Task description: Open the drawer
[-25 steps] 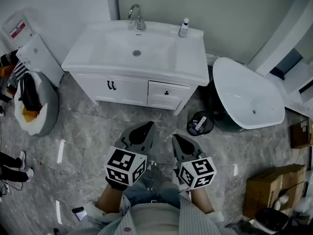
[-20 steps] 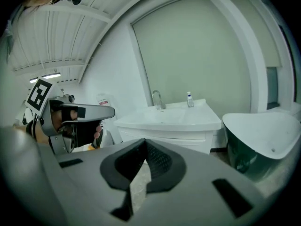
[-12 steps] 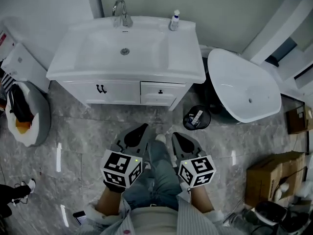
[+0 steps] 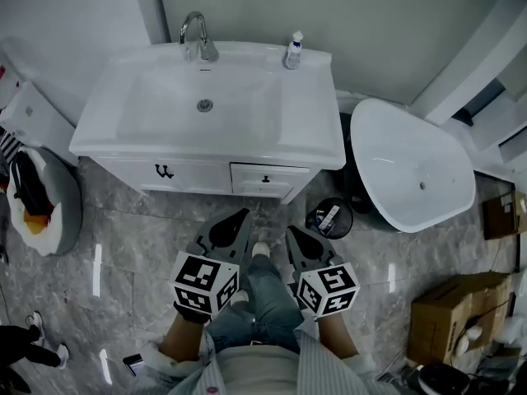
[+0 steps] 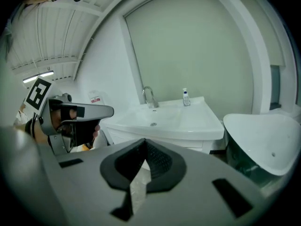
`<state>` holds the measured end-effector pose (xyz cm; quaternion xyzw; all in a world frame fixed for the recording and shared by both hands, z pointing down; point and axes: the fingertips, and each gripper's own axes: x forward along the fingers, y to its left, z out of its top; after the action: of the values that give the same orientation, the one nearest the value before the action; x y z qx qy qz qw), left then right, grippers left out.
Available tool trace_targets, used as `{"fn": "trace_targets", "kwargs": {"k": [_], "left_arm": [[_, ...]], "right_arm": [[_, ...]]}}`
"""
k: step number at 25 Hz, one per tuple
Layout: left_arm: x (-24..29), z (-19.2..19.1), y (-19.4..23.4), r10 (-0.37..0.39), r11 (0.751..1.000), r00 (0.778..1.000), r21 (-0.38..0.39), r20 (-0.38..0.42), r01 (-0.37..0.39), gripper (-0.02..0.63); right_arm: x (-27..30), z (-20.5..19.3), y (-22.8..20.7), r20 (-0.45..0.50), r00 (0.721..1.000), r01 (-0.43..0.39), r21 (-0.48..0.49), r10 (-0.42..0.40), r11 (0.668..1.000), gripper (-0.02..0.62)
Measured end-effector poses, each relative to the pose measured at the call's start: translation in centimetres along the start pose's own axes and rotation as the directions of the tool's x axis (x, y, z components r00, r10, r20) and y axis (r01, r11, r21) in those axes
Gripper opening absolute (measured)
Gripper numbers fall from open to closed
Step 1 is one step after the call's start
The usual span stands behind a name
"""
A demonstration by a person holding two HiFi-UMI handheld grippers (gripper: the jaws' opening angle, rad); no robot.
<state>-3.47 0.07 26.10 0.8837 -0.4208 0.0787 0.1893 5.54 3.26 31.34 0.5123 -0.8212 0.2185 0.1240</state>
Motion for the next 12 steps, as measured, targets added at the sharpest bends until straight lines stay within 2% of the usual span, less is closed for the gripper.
{"fn": "trace_targets", "kwargs": {"k": [7, 12], "left_arm": [[6.1, 3.1, 1.2, 0.008, 1.0, 1.0, 0.009, -0.006, -0.008, 0.017], [9.3, 3.9, 1.6, 0.019, 1.0, 1.0, 0.017, -0.012, -0.019, 0.017]], "right_arm": [[3.6, 4.3, -4.3, -0.002, 1.0, -0.023, -0.015, 0.023, 1.0, 0.008], [5.5, 5.9, -6.6, -0.019, 0.999, -0.049, -0.036, 0.048, 0.998, 0.008]]}}
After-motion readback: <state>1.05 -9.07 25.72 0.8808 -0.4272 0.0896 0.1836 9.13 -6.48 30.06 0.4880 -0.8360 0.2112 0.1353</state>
